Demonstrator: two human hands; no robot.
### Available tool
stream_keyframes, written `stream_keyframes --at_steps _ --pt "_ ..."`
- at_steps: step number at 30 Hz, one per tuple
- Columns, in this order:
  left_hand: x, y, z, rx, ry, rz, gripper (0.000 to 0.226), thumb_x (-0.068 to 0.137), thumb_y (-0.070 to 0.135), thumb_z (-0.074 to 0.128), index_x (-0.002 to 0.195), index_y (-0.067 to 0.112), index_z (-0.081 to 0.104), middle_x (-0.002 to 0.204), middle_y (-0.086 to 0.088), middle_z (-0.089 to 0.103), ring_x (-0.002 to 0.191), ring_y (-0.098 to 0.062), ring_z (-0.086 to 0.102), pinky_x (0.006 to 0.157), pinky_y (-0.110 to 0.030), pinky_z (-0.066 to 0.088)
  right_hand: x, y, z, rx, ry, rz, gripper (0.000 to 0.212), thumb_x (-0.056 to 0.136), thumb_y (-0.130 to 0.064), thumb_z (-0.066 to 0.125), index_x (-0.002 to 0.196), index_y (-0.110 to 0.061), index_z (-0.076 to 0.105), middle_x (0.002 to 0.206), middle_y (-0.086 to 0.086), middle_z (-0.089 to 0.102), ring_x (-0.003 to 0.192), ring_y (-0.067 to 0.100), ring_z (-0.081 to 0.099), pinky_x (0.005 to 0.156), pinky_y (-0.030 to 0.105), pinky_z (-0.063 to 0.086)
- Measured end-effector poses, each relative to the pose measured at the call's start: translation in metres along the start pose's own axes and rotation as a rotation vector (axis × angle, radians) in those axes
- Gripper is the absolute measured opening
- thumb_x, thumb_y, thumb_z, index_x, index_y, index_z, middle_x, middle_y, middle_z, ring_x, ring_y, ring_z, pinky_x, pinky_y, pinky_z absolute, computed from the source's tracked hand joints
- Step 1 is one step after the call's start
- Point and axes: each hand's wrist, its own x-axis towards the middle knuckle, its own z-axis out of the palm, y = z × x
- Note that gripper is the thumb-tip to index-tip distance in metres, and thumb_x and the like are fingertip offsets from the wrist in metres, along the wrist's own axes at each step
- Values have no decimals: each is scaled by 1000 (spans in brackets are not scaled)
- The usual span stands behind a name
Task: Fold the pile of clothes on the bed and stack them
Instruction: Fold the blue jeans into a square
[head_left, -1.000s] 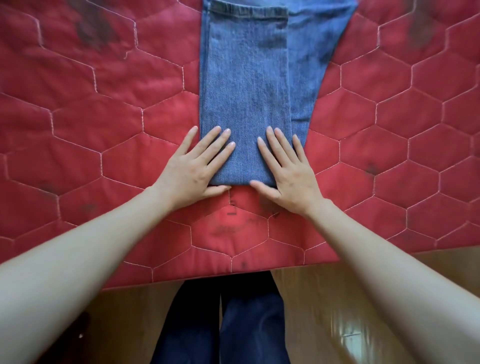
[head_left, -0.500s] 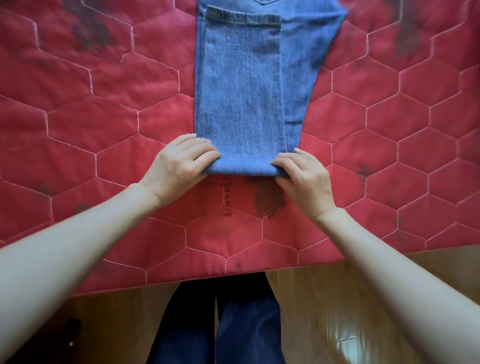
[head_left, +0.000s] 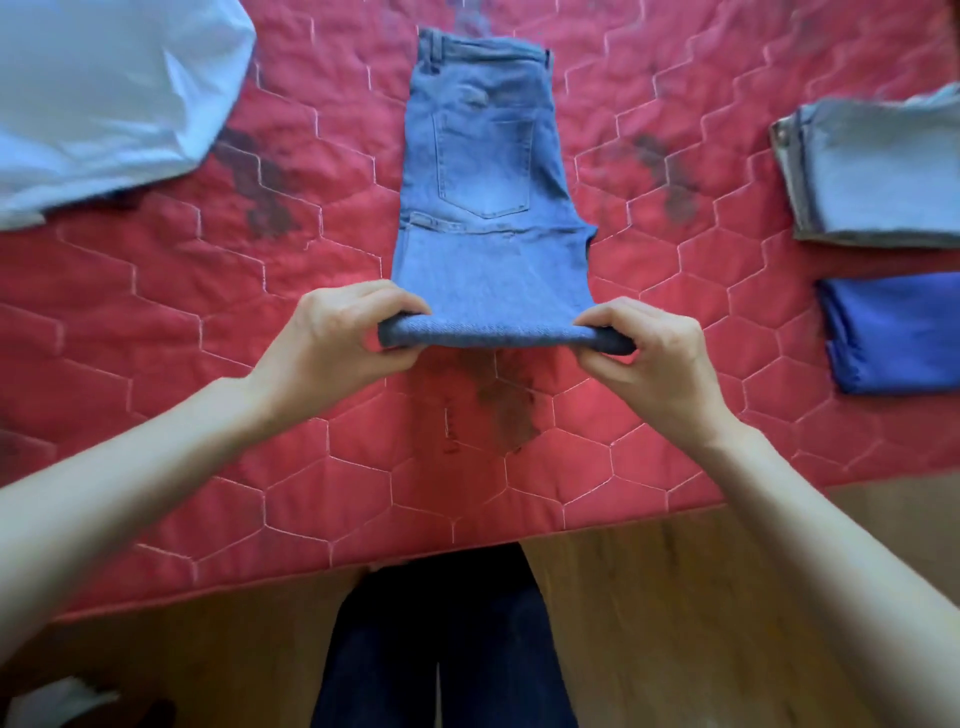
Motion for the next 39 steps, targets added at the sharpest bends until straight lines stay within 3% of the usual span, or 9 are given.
stream_keyframes --at_steps 4,9,16,19,23,26,30,36,39 --pt "-23 45 -27 -57 -37 -40 16 72 -2 79 85 1 69 74 0 65 66 -12 53 63 -19 43 -25 -36 -39 43 -89 13 14 71 3 70 81 -6 69 70 -2 61 60 11 51 58 25 43" --pt "-48 66 -34 -196 -59 -107 19 77 24 70 89 8 71 77 6 68 66 -6 62 63 -21 48 -45 -46 -54 187 -117 56 7 75 -7 69 81 -10 70 70 -4 64 61 9 55 59 21 43" --pt "0 14 9 -532 14 -514 35 74 -1 78 97 24 69 91 7 71 79 -4 64 77 -16 53 2 5 -8 344 -94 340 22 75 4 72 87 -14 72 80 -6 71 73 10 63 71 28 50" --pt "40 -15 20 -579 42 -597 37 76 0 77 98 28 68 96 7 72 84 -6 65 79 -18 54 40 31 10 421 -60 422 23 77 -1 72 87 -21 71 79 -3 70 74 15 62 71 32 50" --pt "98 -66 28 -642 87 -645 37 74 13 78 106 27 65 103 7 72 92 -6 68 79 -18 54 107 73 34 472 -27 468 19 77 -16 71 91 -27 72 82 -9 71 77 4 62 73 27 51" --pt "136 -120 56 -619 63 -783 38 81 13 76 115 19 59 108 4 71 101 -9 67 85 -25 55 167 110 73 362 -86 476 22 78 -18 72 99 -26 72 92 -13 70 87 5 63 84 28 50" --pt "160 -175 96 -519 72 -989 41 82 8 74 119 6 55 118 -12 65 108 -23 63 98 -43 49 217 147 132 206 -285 520 28 82 -17 69 109 -23 69 111 -4 69 108 13 60 91 29 46" --pt "149 -177 115 -331 249 -933 47 76 26 79 115 31 54 100 11 67 94 -5 62 83 -22 47 198 154 148 195 -93 585 31 80 -33 71 109 -26 65 106 -9 69 101 12 62 87 31 47" --pt "139 -165 114 -374 297 -936 51 78 22 78 122 27 55 97 15 65 93 2 59 94 -30 46 169 153 139 278 -101 746 34 78 -30 75 109 -23 63 100 -7 70 95 12 64 89 35 49"
